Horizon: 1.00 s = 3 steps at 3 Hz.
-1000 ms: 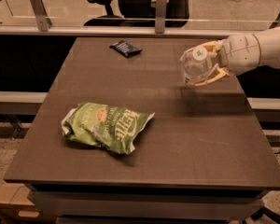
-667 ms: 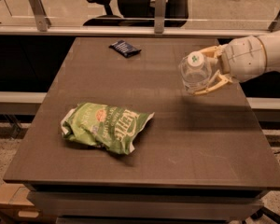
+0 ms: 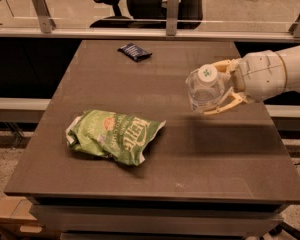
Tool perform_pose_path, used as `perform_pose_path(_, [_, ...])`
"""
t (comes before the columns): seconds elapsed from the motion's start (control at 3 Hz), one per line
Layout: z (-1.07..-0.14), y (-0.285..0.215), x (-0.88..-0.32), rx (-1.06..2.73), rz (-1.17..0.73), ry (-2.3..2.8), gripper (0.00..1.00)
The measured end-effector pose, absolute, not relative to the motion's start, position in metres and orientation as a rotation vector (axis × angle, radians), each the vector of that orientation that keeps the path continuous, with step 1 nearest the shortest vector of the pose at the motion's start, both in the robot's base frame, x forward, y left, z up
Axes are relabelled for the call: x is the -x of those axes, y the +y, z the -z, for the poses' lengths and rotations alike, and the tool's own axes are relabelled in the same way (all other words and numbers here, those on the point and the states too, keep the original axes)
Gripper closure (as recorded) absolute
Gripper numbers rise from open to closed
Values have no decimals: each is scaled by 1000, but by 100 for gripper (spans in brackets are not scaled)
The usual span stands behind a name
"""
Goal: Place blue plastic bottle upright
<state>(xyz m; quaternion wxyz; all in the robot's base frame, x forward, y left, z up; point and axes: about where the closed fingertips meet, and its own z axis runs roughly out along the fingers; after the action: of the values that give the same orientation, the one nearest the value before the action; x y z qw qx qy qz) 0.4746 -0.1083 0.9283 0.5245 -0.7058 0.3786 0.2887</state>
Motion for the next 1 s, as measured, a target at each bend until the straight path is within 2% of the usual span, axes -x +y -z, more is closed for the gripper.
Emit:
perform_pose_path(0.67, [-946,-119,-483,1601,-731,842,100])
perform_pose_path(1.0, [-941,-128,-497,1522,-858,882,100])
